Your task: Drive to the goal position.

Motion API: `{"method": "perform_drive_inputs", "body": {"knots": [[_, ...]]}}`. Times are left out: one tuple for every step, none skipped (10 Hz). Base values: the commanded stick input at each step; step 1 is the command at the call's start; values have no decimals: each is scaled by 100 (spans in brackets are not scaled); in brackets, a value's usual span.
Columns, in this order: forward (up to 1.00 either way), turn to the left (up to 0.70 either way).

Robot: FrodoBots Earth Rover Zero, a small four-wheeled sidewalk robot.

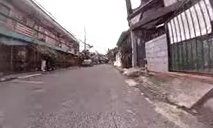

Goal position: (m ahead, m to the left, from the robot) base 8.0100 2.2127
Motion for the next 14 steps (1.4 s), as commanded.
{"method": "perform_drive_inputs", "body": {"knots": [[70, 0], [70, 0], [70, 0], [70, 0], [70, 0], [70, 0], [70, 0], [70, 0], [70, 0], [70, 0], [70, 0], [70, 0], [70, 0], [70, 0]]}}
